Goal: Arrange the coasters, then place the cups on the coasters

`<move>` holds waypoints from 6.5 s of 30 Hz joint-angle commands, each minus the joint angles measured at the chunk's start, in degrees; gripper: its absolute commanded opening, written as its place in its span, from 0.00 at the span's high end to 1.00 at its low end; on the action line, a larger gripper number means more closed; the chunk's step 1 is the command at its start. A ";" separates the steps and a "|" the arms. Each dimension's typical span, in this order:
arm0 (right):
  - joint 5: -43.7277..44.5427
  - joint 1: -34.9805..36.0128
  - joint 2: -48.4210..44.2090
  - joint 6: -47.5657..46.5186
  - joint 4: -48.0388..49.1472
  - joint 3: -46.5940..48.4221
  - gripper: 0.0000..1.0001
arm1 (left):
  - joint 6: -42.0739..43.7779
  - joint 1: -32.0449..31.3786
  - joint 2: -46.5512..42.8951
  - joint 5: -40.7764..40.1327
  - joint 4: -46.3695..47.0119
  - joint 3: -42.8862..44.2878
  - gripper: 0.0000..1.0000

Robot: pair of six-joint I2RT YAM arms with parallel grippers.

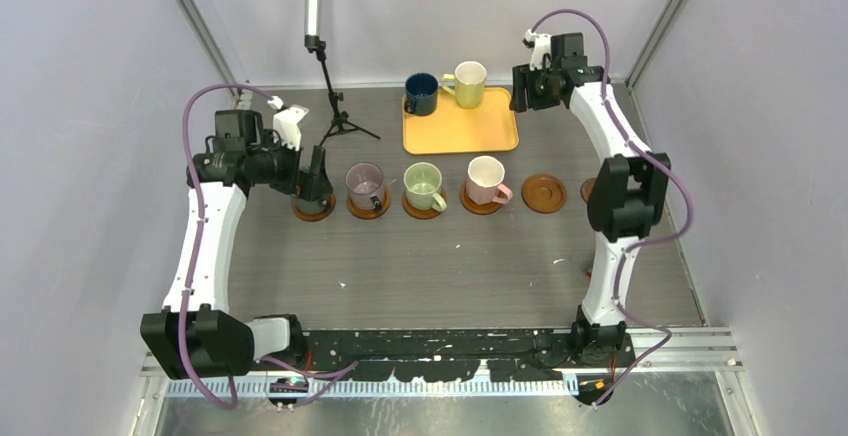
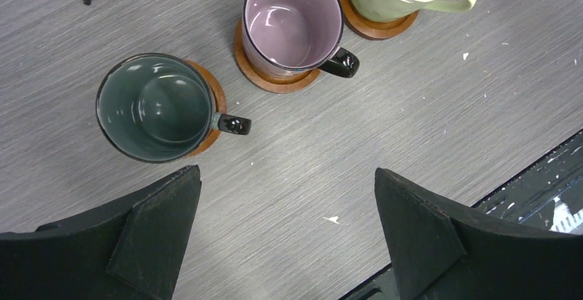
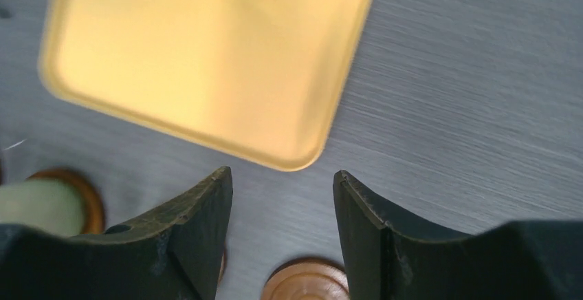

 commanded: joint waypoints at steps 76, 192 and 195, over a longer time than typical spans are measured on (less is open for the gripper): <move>12.21 -18.07 19.25 3.52 -4.87 21.75 0.46 | 4.03 -0.18 -1.58 -5.29 -3.30 -3.64 0.00; -21.44 -9.94 -6.13 -9.52 13.30 -11.22 1.00 | 0.56 -1.49 -0.07 -2.26 -0.11 -2.59 0.00; -22.55 -10.98 -12.08 -14.21 11.44 -17.23 1.00 | 0.39 -2.22 0.07 -2.22 0.22 -2.56 0.00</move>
